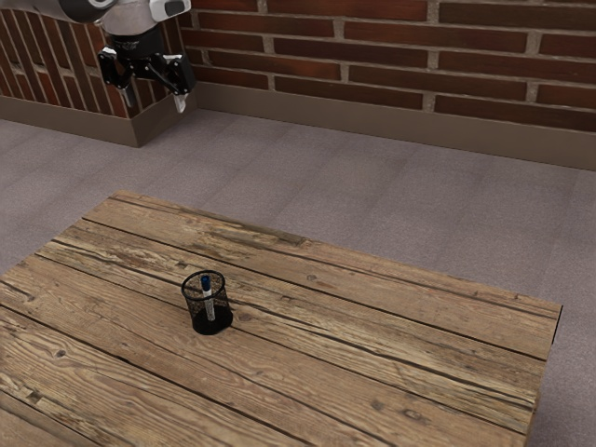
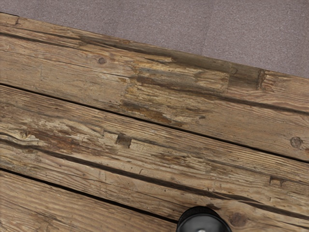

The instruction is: Take the marker out of the pen holder and place it to the left of the pen holder.

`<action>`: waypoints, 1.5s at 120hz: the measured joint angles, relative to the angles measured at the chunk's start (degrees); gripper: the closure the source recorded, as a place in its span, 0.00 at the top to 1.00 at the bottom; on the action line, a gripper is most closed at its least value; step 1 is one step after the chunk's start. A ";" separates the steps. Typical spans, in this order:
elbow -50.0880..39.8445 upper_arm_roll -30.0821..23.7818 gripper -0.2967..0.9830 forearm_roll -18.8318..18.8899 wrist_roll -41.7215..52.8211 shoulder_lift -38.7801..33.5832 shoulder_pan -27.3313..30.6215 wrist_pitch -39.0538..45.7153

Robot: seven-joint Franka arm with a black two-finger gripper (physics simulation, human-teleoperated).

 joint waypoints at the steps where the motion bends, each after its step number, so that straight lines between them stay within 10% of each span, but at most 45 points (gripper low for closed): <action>1: 0.00 0.00 0.77 0.01 0.00 -0.01 0.00 0.00; 65: -11.06 -1.24 0.76 -2.61 -0.65 6.62 -0.44 3.89; 120: -33.06 -0.22 0.53 -9.66 -1.69 2.98 0.26 18.28; 180: -35.99 -1.41 0.42 -10.02 -2.25 4.31 0.18 22.56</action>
